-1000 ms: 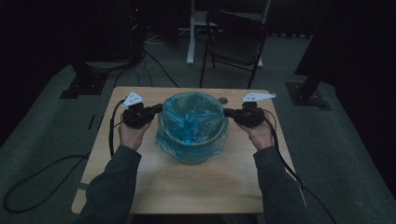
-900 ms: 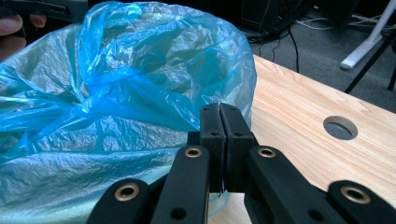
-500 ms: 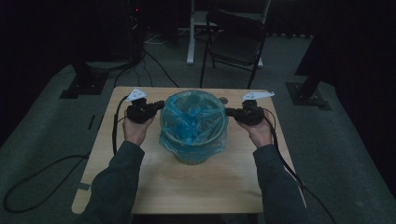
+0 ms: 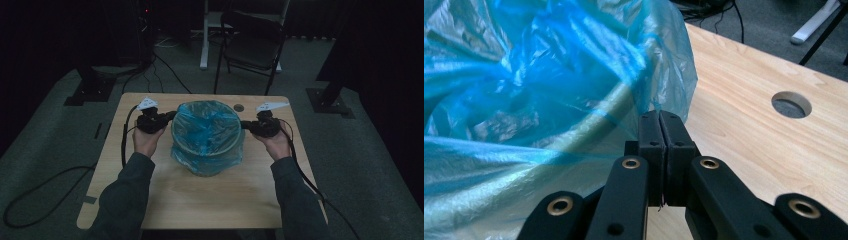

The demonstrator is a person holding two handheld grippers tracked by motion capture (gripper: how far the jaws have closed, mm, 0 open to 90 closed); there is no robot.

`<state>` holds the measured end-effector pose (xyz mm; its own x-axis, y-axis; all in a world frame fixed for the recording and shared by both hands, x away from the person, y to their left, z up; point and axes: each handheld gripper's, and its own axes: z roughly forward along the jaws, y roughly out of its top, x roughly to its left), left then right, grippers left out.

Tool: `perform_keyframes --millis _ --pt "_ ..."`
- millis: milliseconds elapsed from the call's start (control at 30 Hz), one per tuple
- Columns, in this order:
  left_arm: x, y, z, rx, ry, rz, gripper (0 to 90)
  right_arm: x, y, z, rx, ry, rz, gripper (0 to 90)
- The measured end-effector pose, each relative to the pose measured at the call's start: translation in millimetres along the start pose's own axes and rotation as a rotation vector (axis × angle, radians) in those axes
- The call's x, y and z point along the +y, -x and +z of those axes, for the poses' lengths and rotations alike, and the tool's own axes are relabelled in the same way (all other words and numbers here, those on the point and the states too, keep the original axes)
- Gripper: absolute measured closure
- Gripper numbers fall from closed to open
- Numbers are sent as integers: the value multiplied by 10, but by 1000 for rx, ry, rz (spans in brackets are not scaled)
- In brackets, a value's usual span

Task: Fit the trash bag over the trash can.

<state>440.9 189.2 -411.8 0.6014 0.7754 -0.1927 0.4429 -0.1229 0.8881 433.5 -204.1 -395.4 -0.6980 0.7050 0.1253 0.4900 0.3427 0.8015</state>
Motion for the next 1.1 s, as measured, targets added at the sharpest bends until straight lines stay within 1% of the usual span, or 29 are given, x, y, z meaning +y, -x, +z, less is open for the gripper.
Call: perform_keyframes --millis 100,300,400,433,533,667,733,767,833,867,900,933,967,1000,1033,1100 --pt "-53 -16 -6 -11 -6 -15 892 -60 -25 3 6 -18 -13 885" --pt "-75 -8 -4 -25 -5 -16 890 -73 -60 18 18 -22 -31 879" --pt "-76 5 -3 -30 -6 -12 890 -72 -65 19 21 -22 -30 879" --pt "-79 29 -4 -35 -9 -3 890 -72 -71 22 24 -22 -33 879" --pt "-91 31 -15 -48 -10 -2 890 -80 -109 20 39 -21 -50 877" --pt "-112 45 -32 -63 -16 3 890 -88 -137 4 29 -27 -81 877" --pt "-127 61 -43 -75 -23 14 890 -91 -146 -5 29 -28 -97 877" --pt "-135 66 -52 -79 -25 20 885 -93 -149 -10 30 -31 -103 876" --pt "-143 70 -64 -86 -26 19 870 -96 -149 -17 32 -30 -106 873" --pt "-156 70 -86 -91 -27 26 834 -108 -140 -33 36 -27 -106 846" --pt "-159 69 -97 -87 -28 30 834 -108 -140 -33 36 -27 -106 846" --pt "-160 60 -115 -79 -26 32 777 -116 -136 -45 30 -21 -105 791" --pt "-156 45 -136 -69 -24 28 777 -116 -136 -45 30 -21 -105 791" --pt "-146 14 -175 -56 -13 20 756 -118 -135 -54 20 -17 -108 770" --pt "-136 -6 -205 -50 -5 13 735 -124 -135 -70 9 -11 -108 730" --pt "-110 -40 -263 -36 11 7 707 -132 -134 -96 -5 -2 -110 683"
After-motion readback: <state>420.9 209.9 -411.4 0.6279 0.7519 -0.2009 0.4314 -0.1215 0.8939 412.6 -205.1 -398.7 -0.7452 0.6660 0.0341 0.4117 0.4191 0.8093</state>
